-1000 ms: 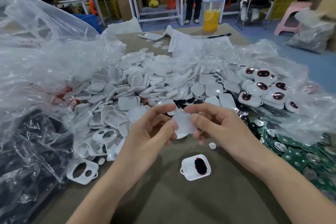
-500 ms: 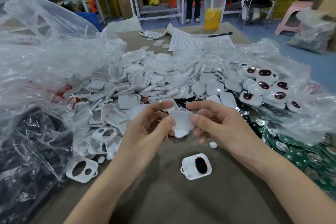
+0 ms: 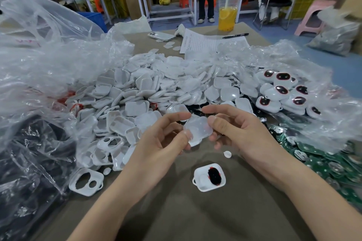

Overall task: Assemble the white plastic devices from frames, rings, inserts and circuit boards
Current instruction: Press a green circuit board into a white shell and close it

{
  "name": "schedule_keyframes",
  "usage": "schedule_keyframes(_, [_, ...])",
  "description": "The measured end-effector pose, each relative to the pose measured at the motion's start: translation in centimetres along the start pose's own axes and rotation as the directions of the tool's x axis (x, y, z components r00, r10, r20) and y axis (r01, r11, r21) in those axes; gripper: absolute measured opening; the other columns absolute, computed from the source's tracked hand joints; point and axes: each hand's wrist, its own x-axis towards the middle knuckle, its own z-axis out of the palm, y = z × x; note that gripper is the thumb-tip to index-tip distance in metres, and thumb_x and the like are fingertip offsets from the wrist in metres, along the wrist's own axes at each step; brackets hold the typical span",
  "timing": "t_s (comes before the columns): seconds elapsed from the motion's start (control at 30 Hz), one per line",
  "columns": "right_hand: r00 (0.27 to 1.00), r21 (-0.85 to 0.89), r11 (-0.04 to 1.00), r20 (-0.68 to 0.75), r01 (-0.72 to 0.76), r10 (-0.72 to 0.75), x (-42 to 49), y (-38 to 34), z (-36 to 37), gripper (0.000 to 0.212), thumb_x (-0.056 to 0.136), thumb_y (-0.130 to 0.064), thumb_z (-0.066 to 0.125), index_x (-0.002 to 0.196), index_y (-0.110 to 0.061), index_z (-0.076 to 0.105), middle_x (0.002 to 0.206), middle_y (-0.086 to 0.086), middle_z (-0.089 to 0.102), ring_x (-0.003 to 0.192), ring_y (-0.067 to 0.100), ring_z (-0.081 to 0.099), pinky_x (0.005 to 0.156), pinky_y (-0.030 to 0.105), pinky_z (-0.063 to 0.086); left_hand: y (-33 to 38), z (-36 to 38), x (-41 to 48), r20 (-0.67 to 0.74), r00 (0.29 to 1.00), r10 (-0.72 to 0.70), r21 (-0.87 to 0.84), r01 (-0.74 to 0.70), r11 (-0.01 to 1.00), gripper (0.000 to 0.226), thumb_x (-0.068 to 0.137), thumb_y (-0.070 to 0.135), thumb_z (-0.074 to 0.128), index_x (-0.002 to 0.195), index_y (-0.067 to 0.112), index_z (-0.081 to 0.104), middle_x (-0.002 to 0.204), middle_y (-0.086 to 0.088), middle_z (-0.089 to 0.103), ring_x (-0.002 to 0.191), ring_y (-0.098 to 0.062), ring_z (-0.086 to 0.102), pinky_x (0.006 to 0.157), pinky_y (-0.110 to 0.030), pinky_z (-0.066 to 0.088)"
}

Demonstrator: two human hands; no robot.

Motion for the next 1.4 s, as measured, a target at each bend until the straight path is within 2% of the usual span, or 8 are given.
schedule_keyframes(0.37, [1.0,-0.025,1.0,-0.005,-0.013,0.013,-0.3,-0.8,0.2,0.02,0.092,-0.013,0.067,0.111,-0.017,0.073,0.068,-0.003,0.063,0.062,0.011,0.063,0.06,0.021,0.055,0.3,0.0,-0.1,0.009,1.0,-0.001,0.021,0.001,1.0,0.029,0.088,0.032,0.066,0.115,0.039,0.067,0.091,0.003,0.069,0.081,-0.012,0.069,0.077,-0.018,0.051])
schedule_keyframes(0.5, [1.0,-0.045,0.999,0.0,-0.016,0.016,-0.2,-0.7,0.2,0.019,0.094,-0.012,0.066,0.111,-0.018,0.073,0.067,-0.005,0.063,0.061,0.01,0.062,0.06,0.02,0.054,0.3,0.4,-0.5,-0.03,0.995,0.093,0.162,-0.087,0.983,0.026,0.089,0.038,0.065,0.113,0.047,0.063,0.109,0.015,0.066,0.095,-0.011,0.068,0.077,-0.019,0.051])
schedule_keyframes(0.67, [1.0,-0.04,0.999,0.014,-0.022,0.023,-0.1,-0.3,0.0,0.018,0.092,-0.018,0.069,0.107,-0.024,0.076,0.073,-0.003,0.064,0.067,0.012,0.063,0.061,0.023,0.055,0.1,0.4,-0.9,0.065,0.938,0.34,0.562,-0.316,0.764,0.024,0.087,0.04,0.072,0.107,0.041,0.06,0.125,0.023,0.049,0.115,-0.002,0.055,0.072,-0.001,0.038])
schedule_keyframes(0.83, [0.996,-0.049,0.998,0.076,-0.037,0.041,-0.2,-0.2,-0.1,0.018,0.093,-0.017,0.068,0.108,-0.024,0.075,0.074,-0.002,0.064,0.065,0.011,0.063,0.06,0.022,0.054,-0.2,0.3,-0.8,0.163,0.897,0.411,0.679,-0.404,0.612,0.021,0.091,0.042,0.065,0.105,0.027,0.063,0.122,0.019,0.05,0.11,-0.004,0.054,0.074,-0.001,0.034])
schedule_keyframes(1.03, [0.995,-0.097,0.994,0.082,-0.048,0.056,-0.2,-0.2,-0.2,0.02,0.095,-0.015,0.067,0.108,-0.029,0.075,0.074,-0.001,0.063,0.065,0.017,0.064,0.069,0.033,0.053,-0.2,0.5,-1.0,0.098,0.914,0.394,0.547,-0.38,0.746,0.009,0.091,0.031,0.07,0.096,0.032,0.063,0.115,0.019,0.055,0.097,0.001,0.06,0.067,0.002,0.034])
schedule_keyframes(1.17, [0.995,-0.068,0.997,0.089,-0.037,0.043,-0.4,-0.4,-0.5,0.023,0.095,-0.01,0.066,0.107,-0.026,0.075,0.073,0.001,0.062,0.064,0.015,0.062,0.063,0.022,0.054,-0.5,0.7,-1.1,0.062,0.939,0.337,0.504,-0.321,0.801,0.012,0.088,0.04,0.071,0.093,0.046,0.061,0.121,0.024,0.055,0.093,0.0,0.062,0.058,0.0,0.035])
schedule_keyframes(1.3, [0.996,-0.114,0.993,0.088,-0.017,0.027,-0.4,-0.3,-0.7,0.024,0.096,-0.009,0.065,0.107,-0.028,0.075,0.07,0.001,0.062,0.062,0.014,0.063,0.062,0.023,0.054,-0.8,0.7,-0.9,0.063,0.94,0.334,0.506,-0.319,0.801,0.009,0.088,0.042,0.068,0.089,0.048,0.06,0.117,0.021,0.06,0.094,-0.006,0.062,0.068,0.0,0.036])
schedule_keyframes(1.4, [0.998,-0.288,0.957,0.068,0.038,-0.019,-0.3,0.0,-0.6,0.02,0.096,-0.022,0.066,0.109,-0.036,0.071,0.073,0.0,0.067,0.064,0.018,0.066,0.067,0.041,0.057,-0.9,0.6,-0.9,0.054,0.943,0.33,0.511,-0.31,0.802,0.013,0.089,0.033,0.071,0.088,0.043,0.063,0.113,0.018,0.063,0.097,-0.006,0.064,0.071,-0.001,0.036])
